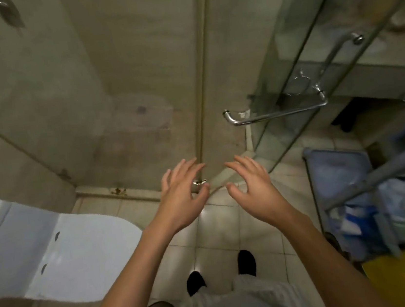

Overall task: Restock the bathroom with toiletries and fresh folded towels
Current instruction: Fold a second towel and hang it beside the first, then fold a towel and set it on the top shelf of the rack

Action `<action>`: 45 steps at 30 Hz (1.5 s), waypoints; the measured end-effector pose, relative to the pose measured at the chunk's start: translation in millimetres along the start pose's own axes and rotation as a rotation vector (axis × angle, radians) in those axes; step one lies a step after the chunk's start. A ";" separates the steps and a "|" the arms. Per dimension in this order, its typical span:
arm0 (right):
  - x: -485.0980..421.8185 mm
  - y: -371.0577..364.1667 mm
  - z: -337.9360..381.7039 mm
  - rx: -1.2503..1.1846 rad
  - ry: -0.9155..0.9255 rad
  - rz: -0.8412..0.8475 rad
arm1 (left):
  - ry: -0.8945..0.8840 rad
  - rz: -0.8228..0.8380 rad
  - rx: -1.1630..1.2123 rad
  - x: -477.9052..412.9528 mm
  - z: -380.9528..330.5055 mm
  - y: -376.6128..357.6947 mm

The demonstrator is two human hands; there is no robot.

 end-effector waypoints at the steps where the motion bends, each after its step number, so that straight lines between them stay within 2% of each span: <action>1: 10.0 7.8 -11.2 -0.012 -0.028 -0.024 | -0.035 0.030 -0.006 -2.4 -12.6 -8.7; 4: 35.7 28.9 -44.1 -0.033 -0.094 -0.091 | -0.132 0.093 -0.005 -5.3 -50.7 -30.9; 9: 70.4 59.4 -96.1 -0.044 -0.185 -0.169 | -0.198 0.139 0.015 -8.1 -106.8 -71.6; 16: 130.8 111.6 -186.7 -0.124 -0.292 -0.244 | -0.268 0.248 0.055 -2.3 -199.5 -149.4; 20: 170.8 132.8 -238.8 -0.152 -0.355 -0.273 | -0.244 0.341 0.132 6.1 -243.1 -195.9; 29: 258.6 183.5 -336.5 -0.229 -0.474 -0.403 | -0.346 0.438 0.093 30.0 -334.2 -279.5; 45: 384.3 260.8 -412.0 -0.215 -0.635 -0.647 | -0.718 0.607 0.028 50.7 -493.2 -397.4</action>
Point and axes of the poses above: each hand's wrist, its own x-axis away from the middle knuckle, its own y-axis out of the back of the hand, z = x × y, the point moved 8 cm from there along -x, towards the middle knuckle
